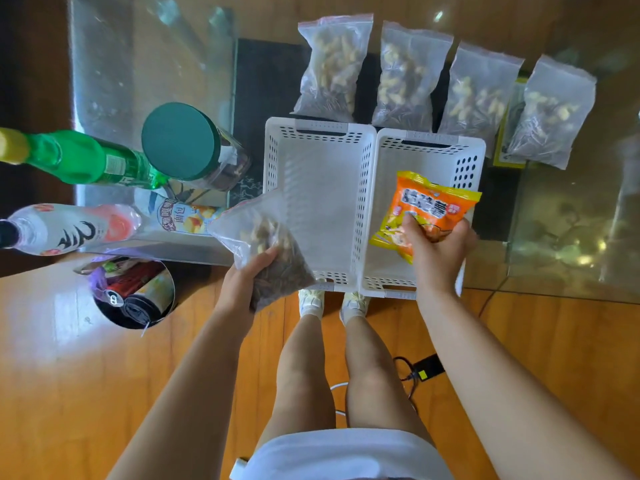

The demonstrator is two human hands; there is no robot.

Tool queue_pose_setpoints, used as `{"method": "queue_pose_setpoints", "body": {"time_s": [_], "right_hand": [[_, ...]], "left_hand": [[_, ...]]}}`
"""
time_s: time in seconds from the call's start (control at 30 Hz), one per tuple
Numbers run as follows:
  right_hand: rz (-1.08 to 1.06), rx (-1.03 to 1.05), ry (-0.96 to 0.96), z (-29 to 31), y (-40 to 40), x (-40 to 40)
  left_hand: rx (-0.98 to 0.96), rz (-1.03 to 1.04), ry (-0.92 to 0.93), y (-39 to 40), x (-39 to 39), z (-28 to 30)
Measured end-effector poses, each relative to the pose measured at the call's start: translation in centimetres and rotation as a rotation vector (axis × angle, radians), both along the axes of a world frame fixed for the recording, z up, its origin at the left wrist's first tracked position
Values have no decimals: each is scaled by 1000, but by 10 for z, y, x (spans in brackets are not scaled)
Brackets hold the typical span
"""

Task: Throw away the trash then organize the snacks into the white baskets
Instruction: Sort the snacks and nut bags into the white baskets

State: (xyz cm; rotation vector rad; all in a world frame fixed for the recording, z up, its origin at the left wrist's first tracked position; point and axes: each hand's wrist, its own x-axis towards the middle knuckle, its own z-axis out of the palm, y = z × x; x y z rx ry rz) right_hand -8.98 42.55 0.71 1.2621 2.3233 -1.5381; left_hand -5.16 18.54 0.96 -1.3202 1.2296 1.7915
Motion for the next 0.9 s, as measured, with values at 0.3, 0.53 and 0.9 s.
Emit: {"method": "queue_pose_setpoints", "body": {"time_s": [0.3, 0.53, 0.9], "right_hand": [[370, -239, -254, -46, -110, -36], [458, -318, -365, -50, -112, -48], [405, -601, 326, 71, 0, -26]], "left_hand": [[66, -27, 126, -11, 2, -1], [-149, -124, 294, -7, 0, 11], [47, -422, 599, 86, -55, 49]]}}
